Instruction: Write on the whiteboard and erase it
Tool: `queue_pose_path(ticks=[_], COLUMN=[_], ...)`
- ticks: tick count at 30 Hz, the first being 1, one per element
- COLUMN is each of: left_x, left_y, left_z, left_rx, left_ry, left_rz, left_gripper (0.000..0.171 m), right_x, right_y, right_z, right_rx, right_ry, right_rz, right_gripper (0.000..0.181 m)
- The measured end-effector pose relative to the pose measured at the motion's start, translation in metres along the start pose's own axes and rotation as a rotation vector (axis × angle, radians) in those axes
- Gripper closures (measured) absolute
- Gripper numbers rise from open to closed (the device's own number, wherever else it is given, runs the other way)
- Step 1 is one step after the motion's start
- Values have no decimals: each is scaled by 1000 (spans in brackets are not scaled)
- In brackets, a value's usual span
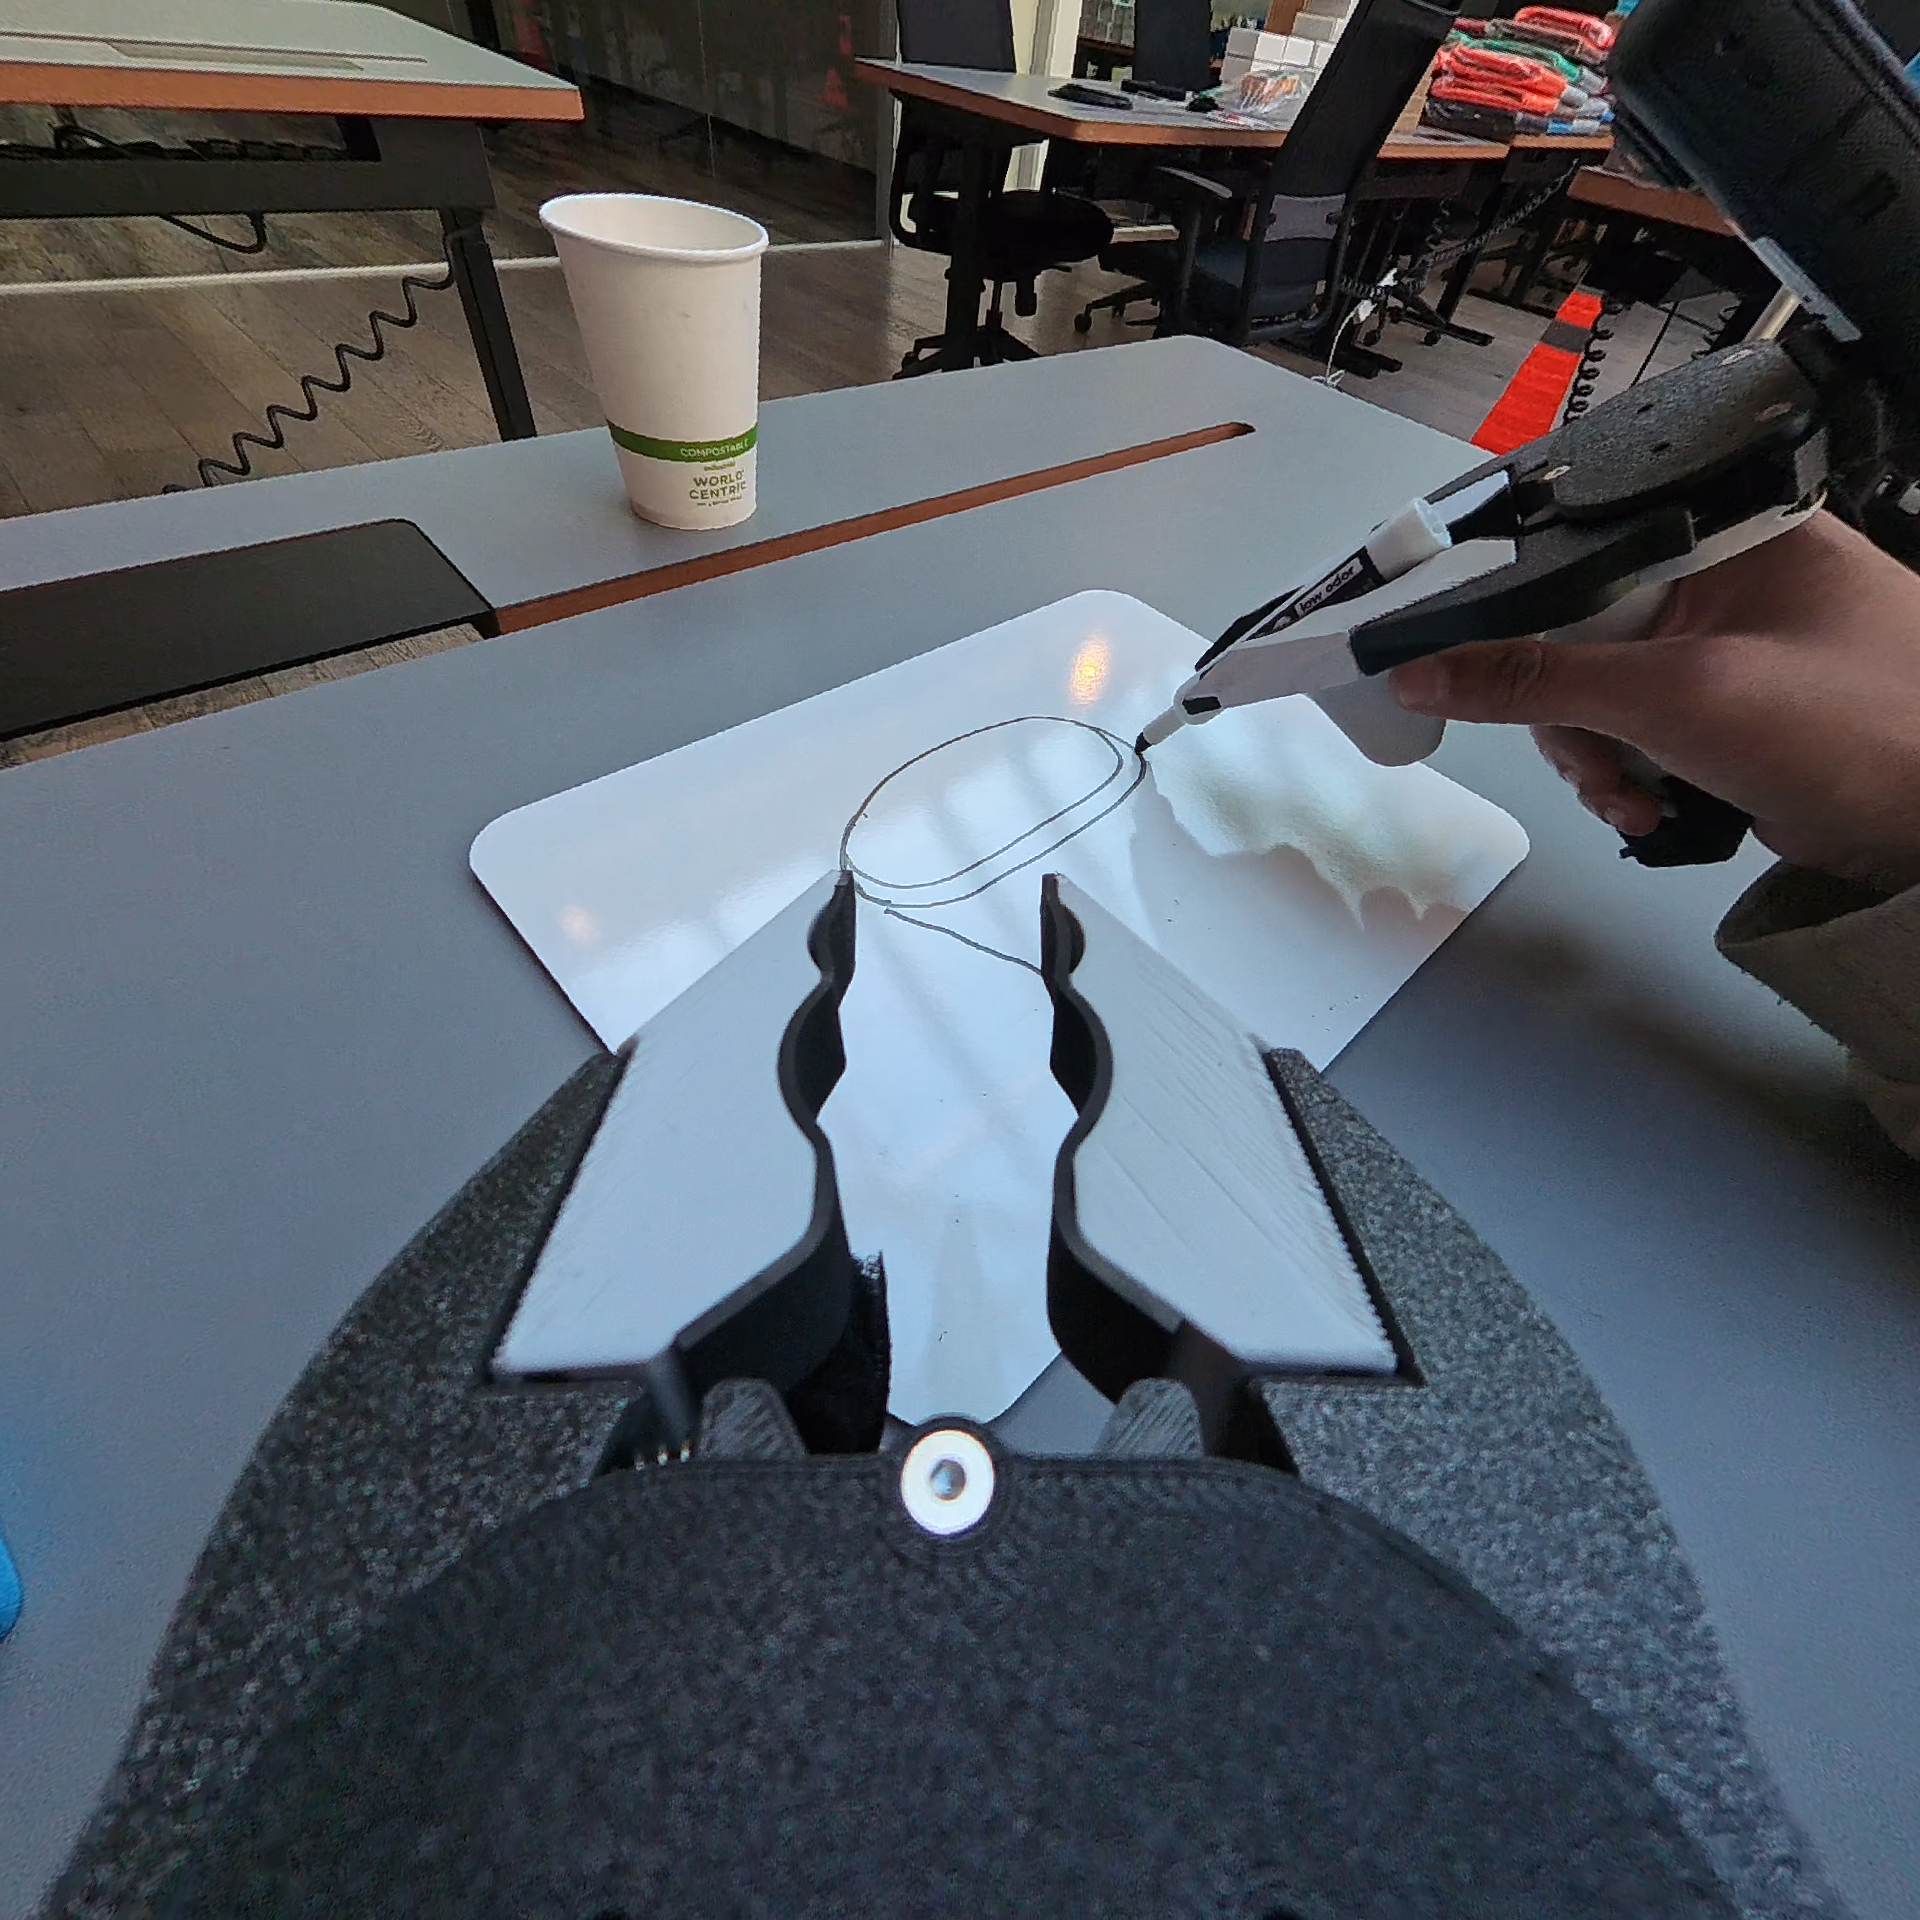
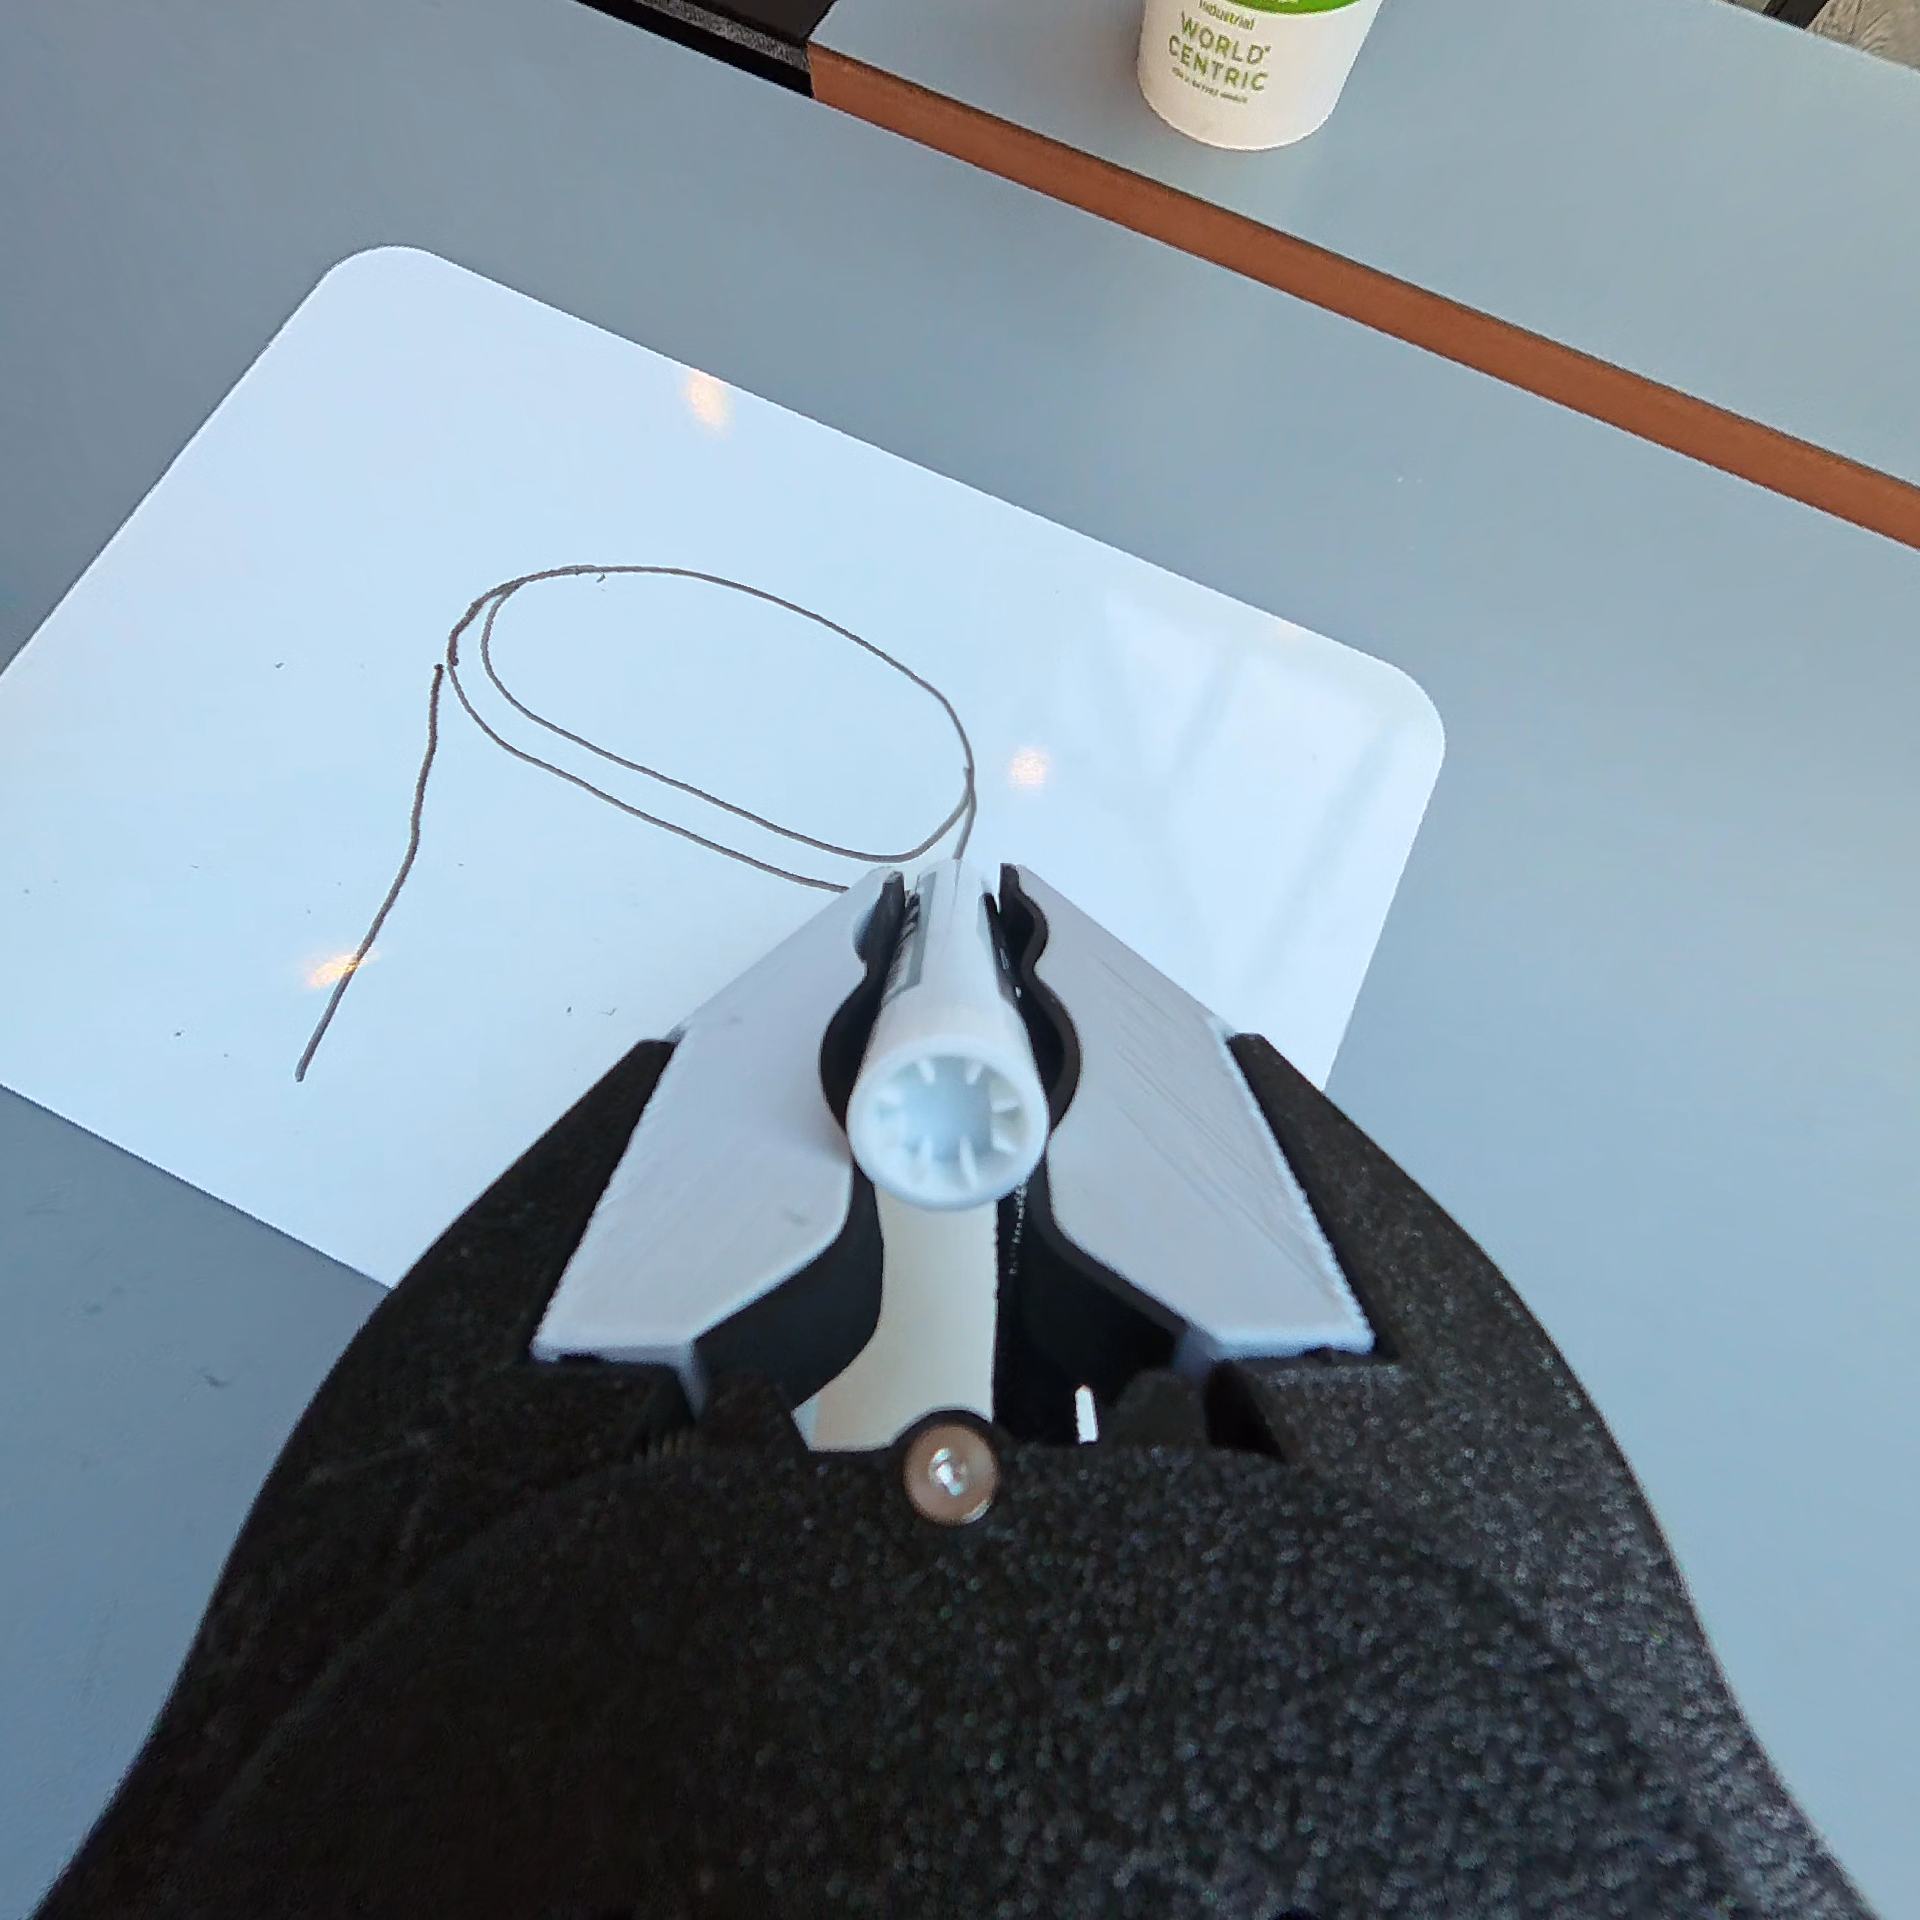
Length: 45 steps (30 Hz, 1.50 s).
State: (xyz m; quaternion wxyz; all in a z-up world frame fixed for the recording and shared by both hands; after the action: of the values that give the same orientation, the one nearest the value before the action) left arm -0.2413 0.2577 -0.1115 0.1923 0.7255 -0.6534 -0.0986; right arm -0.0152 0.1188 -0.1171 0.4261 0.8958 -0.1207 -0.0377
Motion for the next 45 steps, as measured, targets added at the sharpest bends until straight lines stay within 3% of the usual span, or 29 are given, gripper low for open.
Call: queue_pose_path(ticks=[29, 45], left_x=[12, 13], left_y=[4, 5], left_z=[1, 5], left_rx=[7, -23], left_ry=[-48, 1], left_rz=[-8, 19], left_gripper=[136, 136], right_x=[-35, -54], right_y=[33, 49], right_z=[38, 58], right_rx=[-24, -30], right_ry=[-21, -36], right_rz=[-10, -18], right_gripper=[163, 163])
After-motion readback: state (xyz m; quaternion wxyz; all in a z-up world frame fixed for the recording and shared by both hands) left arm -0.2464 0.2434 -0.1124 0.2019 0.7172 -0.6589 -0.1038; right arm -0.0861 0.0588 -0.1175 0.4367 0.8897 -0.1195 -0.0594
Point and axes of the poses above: each gripper's, where its closed fingertips meet, y back along the fingers, z out of its underside, x = y × z across the jaws, the point moved 10 cm from there along y, back along the fingers, and after that the axes turned 7 degrees about -x, right-handed, at the moved point
